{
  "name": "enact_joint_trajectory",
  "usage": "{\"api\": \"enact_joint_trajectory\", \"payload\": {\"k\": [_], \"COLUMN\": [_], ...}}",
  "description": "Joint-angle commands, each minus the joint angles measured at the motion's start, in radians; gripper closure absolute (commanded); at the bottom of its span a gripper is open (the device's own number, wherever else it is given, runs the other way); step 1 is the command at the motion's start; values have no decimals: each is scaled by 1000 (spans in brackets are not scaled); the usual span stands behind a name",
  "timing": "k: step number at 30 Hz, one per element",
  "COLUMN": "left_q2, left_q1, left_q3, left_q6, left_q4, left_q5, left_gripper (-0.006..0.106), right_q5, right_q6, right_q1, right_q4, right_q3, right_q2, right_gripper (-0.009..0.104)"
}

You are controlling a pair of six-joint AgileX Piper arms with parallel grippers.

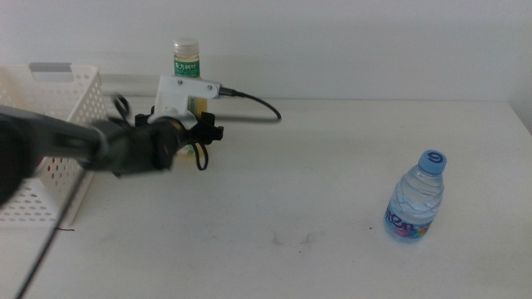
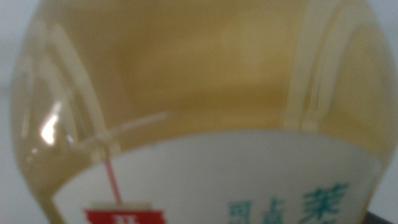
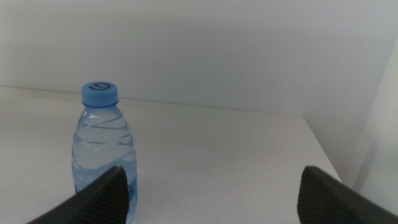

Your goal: Use arms to grab the bottles and put them into the dustbin to the left of the table.

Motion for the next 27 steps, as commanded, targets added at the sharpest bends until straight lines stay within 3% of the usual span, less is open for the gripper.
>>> {"api": "enact_joint_trajectory", "payload": {"k": [1,6,12,15,20,27], "left_q2": [-107,-280,-433,-510,-519,-474], "left_q1": [8,52,79,89,186,384], "left_q3": [8,8,8,-27,-251,-445], "left_q6": [77,-23,-319,-445,-430,-255], "left_q4": [-61,-86,145,219,365,457], "left_q5": [307,823,1170,1334,1590,1610], "left_gripper": [102,102,102,102,102,102], "right_q5": [-8,-8,-8,-8,-8,-8], "right_q6": [-3,-3,-3,-3,-3,-3], "right_q1": [-8,-8,-8,-8,-8,-8], "right_q4": [-2,-2,-2,-2,-2,-2], "right_q3": [4,4,4,4,4,4], "right_q2": [-3,-3,-3,-3,-3,-3], "right_gripper": [14,14,14,14,14,14]}}
